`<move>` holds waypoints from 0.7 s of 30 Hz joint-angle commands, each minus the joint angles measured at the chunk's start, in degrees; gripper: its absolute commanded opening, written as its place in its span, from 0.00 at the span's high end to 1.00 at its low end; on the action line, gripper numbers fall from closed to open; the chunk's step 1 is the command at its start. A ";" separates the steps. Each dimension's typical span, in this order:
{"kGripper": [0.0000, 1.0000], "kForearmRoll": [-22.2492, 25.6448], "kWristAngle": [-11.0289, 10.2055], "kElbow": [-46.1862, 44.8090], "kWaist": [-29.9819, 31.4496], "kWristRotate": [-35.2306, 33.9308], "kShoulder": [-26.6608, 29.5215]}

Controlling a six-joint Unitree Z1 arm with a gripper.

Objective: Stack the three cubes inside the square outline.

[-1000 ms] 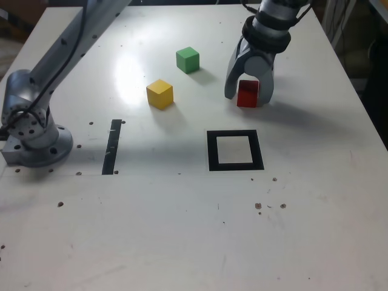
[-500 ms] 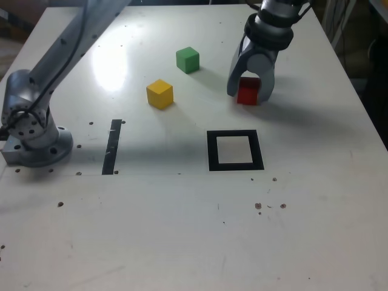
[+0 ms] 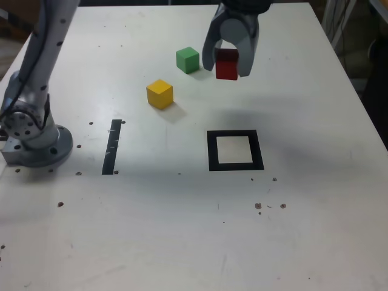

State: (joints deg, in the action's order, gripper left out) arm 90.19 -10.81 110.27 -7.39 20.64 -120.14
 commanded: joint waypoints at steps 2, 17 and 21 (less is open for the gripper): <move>0.81 -0.44 0.11 -2.70 2.37 -2.42 1.79; 0.81 -16.94 10.07 -21.75 9.71 -22.75 3.88; 0.81 -17.76 10.42 -21.12 9.68 -22.72 1.02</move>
State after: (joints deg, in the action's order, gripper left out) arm 72.63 -0.37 88.65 2.37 -2.18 -118.38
